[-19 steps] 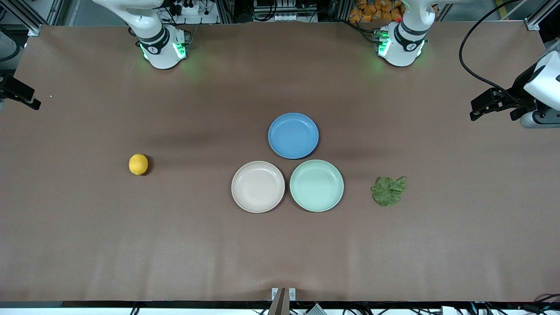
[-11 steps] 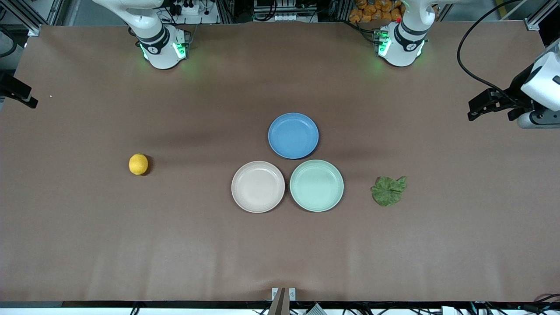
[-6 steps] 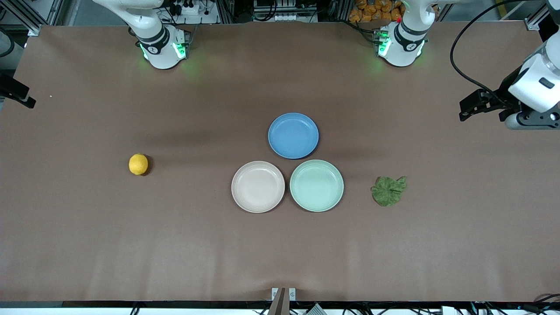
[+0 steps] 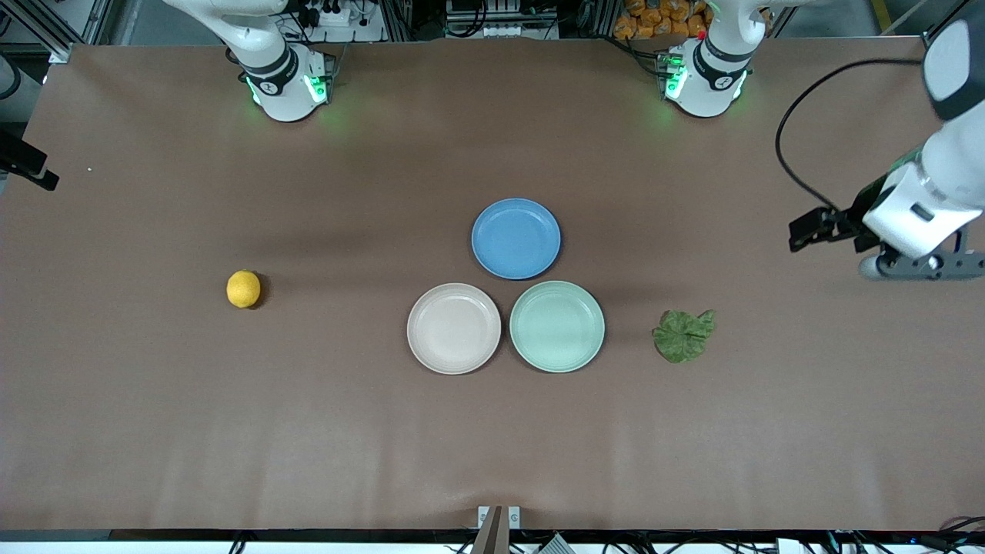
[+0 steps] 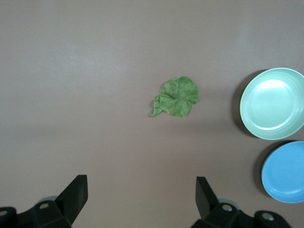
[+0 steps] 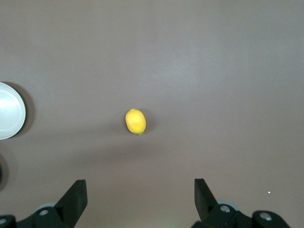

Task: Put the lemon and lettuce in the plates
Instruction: 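Move the left gripper down to the lettuce leaf while the right gripper approaches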

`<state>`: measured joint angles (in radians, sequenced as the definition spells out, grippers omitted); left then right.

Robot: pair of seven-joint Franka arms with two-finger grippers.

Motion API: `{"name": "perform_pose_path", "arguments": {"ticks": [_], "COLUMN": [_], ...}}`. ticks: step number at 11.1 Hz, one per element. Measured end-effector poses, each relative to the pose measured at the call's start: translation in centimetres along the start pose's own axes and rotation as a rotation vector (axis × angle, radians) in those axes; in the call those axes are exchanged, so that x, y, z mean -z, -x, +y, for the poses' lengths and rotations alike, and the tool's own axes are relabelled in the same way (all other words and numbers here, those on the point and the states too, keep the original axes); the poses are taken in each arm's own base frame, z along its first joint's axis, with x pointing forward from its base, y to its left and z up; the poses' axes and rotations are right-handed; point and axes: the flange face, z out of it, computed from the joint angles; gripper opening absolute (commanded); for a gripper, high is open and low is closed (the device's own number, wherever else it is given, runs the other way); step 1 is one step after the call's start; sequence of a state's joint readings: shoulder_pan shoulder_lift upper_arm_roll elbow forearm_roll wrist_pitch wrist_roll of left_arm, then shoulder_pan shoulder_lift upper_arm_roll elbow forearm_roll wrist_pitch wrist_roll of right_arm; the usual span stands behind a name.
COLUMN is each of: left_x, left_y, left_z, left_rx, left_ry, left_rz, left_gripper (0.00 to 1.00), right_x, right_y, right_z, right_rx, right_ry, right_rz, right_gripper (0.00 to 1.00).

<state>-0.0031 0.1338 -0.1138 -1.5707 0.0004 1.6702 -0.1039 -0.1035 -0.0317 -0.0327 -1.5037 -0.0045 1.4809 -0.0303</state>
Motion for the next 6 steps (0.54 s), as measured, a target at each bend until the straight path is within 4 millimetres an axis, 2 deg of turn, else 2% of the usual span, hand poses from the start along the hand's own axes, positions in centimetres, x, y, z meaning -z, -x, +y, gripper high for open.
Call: {"name": "perform_pose_path", "arguments": {"ticks": [4,6], "left_x": [-6.1,-9.5], "left_y": [-4.2,-5.8], "left_z": [0.0,0.0], "left_rx": [0.029,0.050], "left_ry": [0.017,0.023], "left_rz": [0.030,0.024], "left_gripper": [1.00,1.00], "right_x": [0.0,-1.0], "right_y": [-0.2,-0.3], "right_z": [0.7,3.0], "right_rx": [-0.006,0.037], "right_ry": [0.001,-0.001], "right_rz": [0.017,0.006], "right_gripper": [1.00,1.00]}}
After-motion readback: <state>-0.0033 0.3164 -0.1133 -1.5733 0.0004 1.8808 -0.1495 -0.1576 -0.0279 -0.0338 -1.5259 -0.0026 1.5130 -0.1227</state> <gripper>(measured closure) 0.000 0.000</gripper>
